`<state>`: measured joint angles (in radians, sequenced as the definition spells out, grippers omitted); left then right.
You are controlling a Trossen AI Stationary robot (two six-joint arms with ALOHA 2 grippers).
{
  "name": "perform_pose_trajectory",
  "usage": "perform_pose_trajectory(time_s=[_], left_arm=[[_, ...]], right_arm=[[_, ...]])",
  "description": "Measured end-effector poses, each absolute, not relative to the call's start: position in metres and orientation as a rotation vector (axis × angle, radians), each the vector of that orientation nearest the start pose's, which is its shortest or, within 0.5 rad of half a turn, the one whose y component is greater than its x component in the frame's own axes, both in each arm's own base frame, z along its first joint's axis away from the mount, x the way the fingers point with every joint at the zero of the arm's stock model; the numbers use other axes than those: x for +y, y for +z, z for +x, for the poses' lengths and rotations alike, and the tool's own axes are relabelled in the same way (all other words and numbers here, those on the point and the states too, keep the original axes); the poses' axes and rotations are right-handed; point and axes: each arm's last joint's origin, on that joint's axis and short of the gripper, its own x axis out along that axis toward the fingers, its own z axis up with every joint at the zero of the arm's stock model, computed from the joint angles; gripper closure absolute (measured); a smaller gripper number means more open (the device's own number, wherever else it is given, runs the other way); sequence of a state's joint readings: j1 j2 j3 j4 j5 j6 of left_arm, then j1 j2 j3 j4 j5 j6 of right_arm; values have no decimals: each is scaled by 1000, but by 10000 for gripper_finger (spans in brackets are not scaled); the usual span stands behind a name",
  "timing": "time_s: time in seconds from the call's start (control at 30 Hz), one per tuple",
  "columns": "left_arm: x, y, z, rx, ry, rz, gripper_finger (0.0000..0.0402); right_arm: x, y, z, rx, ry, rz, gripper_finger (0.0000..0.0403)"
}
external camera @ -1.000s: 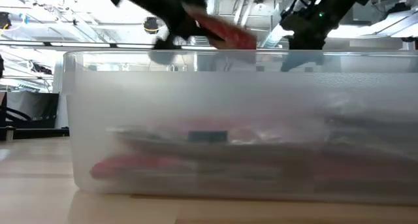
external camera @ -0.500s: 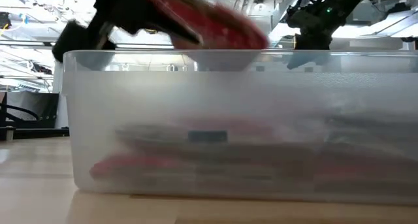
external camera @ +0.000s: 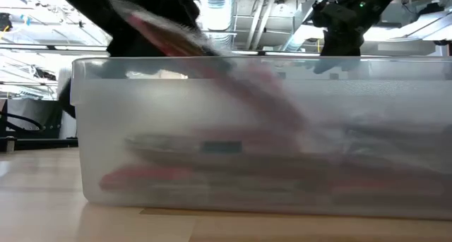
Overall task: Sort popcorn bags into baskets
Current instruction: Put the red popcorn bag into the white bin
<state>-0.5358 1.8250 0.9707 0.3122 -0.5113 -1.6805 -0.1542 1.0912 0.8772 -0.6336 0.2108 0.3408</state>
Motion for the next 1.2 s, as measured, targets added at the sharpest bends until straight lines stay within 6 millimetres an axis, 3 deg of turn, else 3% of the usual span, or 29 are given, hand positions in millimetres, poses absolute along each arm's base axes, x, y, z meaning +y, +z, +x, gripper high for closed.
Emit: perform_pose_trajectory(time_s=[0.2,0.53,0.7,0.97,1.2], left_arm=[[-177,161,327,378,385,-1380,351],[-163,164,336,440,340,-1409,170],[-150,168,343,548,246,-1435,105],[-134,187,335,601,292,-1446,77],[-114,218,314,578,403,-1409,76]], right_arm=[[-35,272,211,787,-467,286,369],[-35,272,211,787,-467,286,373],[-36,272,211,787,-471,287,365],[-36,271,209,806,-489,266,367],[-44,259,198,931,-667,247,381]])
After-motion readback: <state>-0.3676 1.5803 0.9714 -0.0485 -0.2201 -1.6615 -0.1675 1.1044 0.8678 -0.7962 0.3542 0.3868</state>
